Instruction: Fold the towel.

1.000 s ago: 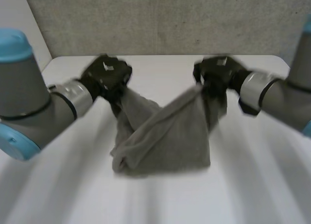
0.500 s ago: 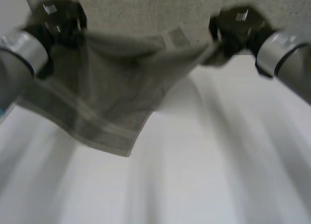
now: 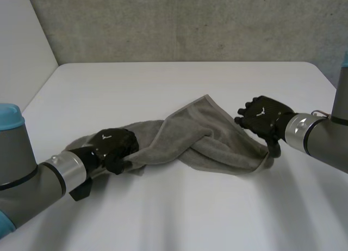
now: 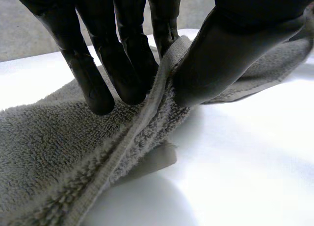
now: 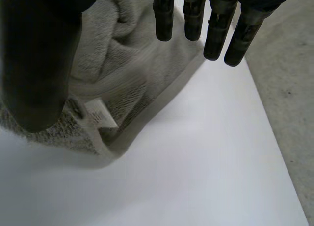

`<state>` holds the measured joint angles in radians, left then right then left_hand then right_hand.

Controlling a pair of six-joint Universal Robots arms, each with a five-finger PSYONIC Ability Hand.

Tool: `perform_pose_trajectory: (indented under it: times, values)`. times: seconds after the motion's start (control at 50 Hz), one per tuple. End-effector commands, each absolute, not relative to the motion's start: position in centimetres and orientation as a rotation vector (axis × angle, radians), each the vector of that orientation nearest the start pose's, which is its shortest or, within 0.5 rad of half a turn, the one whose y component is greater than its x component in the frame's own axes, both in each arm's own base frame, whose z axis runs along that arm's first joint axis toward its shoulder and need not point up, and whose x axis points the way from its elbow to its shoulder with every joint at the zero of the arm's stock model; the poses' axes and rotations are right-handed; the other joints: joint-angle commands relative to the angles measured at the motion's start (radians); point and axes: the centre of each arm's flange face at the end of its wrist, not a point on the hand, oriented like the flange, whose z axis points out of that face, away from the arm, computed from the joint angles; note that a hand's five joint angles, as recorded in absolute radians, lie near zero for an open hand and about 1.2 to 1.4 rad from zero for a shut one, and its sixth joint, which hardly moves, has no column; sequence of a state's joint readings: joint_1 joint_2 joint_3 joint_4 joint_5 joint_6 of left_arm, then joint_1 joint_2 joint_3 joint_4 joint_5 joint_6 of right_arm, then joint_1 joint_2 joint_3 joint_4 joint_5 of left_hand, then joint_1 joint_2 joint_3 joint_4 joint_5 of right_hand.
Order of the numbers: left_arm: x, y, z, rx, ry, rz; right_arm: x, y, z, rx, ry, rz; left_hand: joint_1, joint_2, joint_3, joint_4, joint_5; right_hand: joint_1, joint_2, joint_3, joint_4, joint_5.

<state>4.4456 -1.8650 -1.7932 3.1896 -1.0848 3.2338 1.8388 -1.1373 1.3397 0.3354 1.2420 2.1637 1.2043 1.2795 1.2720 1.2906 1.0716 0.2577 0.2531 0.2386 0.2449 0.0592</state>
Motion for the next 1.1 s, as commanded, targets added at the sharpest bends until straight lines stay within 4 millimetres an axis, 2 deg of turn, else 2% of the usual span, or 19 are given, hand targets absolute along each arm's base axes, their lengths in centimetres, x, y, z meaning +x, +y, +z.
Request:
perform_pose_trajectory:
  times: [0.02,0.1,0.2,0.26,0.36,0.48,0.52,0.64,0.76,0.8,0.82,0.86,0.88,0.92,0.94,0.98,1.0,1.04,1.1]
  values:
    - [-25.4,-21.0,17.8,-0.8,-2.098,1.334,26.3,-29.1,24.3,-1.488,2.079,-1.709,0.072,-0.003,0.004,-0.014,0.03,-0.083,-0.079,-0.064,-0.07,-0.059]
    - [-25.5,-19.8,18.2,-0.817,-2.079,1.337,28.5,-28.7,24.6,-1.427,2.022,-1.698,0.072,-0.003,0.004,-0.014,0.03,-0.083,-0.079,-0.064,-0.07,-0.059]
    - [-25.6,-17.3,18.8,-0.851,-2.045,1.336,33.3,-29.5,23.3,-1.395,1.913,-1.673,0.06,-0.015,-0.007,-0.026,0.019,-0.083,-0.079,-0.064,-0.07,-0.059]
    - [-25.5,-16.8,19.0,-0.855,-2.037,1.341,34.3,-30.0,22.9,-1.384,1.894,-1.673,0.06,-0.015,-0.007,-0.026,0.018,-0.083,-0.079,-0.064,-0.07,-0.059]
    - [-24.8,-15.2,19.2,-0.856,-2.027,1.362,37.8,-32.0,19.7,-1.39,1.837,-1.675,0.054,-0.021,-0.013,-0.032,0.013,-0.083,-0.079,-0.064,-0.07,-0.059]
    - [-24.4,-14.1,19.1,-0.857,-2.026,1.359,39.2,-33.4,16.7,-1.397,1.815,-1.668,0.043,-0.033,-0.025,-0.044,0.001,-0.061,-0.057,-0.042,-0.048,-0.037]
    - [-24.1,-13.6,19.0,-0.857,-2.026,1.359,39.8,-34.0,14.6,-1.402,1.797,-1.652,0.025,-0.05,-0.043,-0.061,-0.017,-0.029,-0.024,-0.01,-0.016,-0.005]
    - [-23.8,-13.4,19.1,-0.848,-2.028,1.374,40.1,-33.8,10.9,-1.427,1.802,-1.556,0.01,-0.065,-0.057,-0.076,-0.031,0.082,0.087,0.101,0.095,0.106]
    - [-23.8,-13.8,19.2,-0.843,-2.024,1.391,40.3,-33.4,9.9,-1.437,1.787,-1.514,0.01,-0.065,-0.057,-0.076,-0.031,0.379,0.384,0.398,0.392,0.403]
    - [-23.9,-14.1,19.4,-0.843,-2.007,1.418,40.5,-33.4,10.7,-1.441,1.745,-1.522,0.01,-0.065,-0.057,-0.076,-0.031,0.838,0.842,0.857,0.85,0.862]
    - [-23.9,-14.1,19.4,-0.843,-2.007,1.418,40.5,-33.4,10.7,-1.441,1.745,-1.523,0.01,-0.065,-0.057,-0.076,-0.031,0.84,0.845,0.859,0.853,0.864]
    - [-24.0,-14.4,19.6,-0.843,-1.993,1.443,40.7,-33.6,13.8,-1.434,1.689,-1.602,0.01,-0.065,-0.057,-0.076,-0.031,1.138,1.142,1.157,1.151,1.162]
    - [-24.0,-14.4,19.6,-0.843,-1.993,1.443,40.7,-33.6,13.8,-1.434,1.688,-1.603,0.01,-0.065,-0.057,-0.076,-0.031,1.139,1.143,1.158,1.151,1.163]
    - [-23.8,-15.2,19.9,-0.831,-1.98,1.486,40.6,-33.8,18.3,-1.406,1.635,-1.72,0.01,-0.065,-0.057,-0.076,-0.031,1.139,1.143,1.158,1.151,1.163]
    - [-23.8,-15.2,19.9,-0.831,-1.98,1.486,40.6,-33.8,18.3,-1.406,1.635,-1.721,0.01,-0.065,-0.057,-0.076,-0.031,1.139,1.143,1.158,1.151,1.163]
    - [-23.5,-16.3,20.4,-0.808,-1.978,1.535,39.5,-34.1,22.6,-1.346,1.638,-1.825,0.01,-0.065,-0.057,-0.076,-0.031,1.139,1.143,1.158,1.151,1.163]
    - [-23.5,-16.4,20.4,-0.808,-1.978,1.535,39.5,-34.1,22.6,-1.346,1.638,-1.826,0.01,-0.065,-0.057,-0.076,-0.031,1.139,1.143,1.158,1.151,1.163]
    - [-23.2,-17.5,20.8,-0.787,-1.981,1.57,37.9,-34.3,25.5,-1.278,1.708,-1.874,0.01,-0.065,-0.057,-0.076,-0.031,1.139,1.143,1.158,1.151,1.163]
    - [-23.1,-18.0,21.1,-0.779,-1.983,1.584,36.9,-34.4,26.2,-1.256,1.767,-1.87,0.01,-0.065,-0.057,-0.076,-0.031,1.139,1.143,1.158,1.151,1.163]
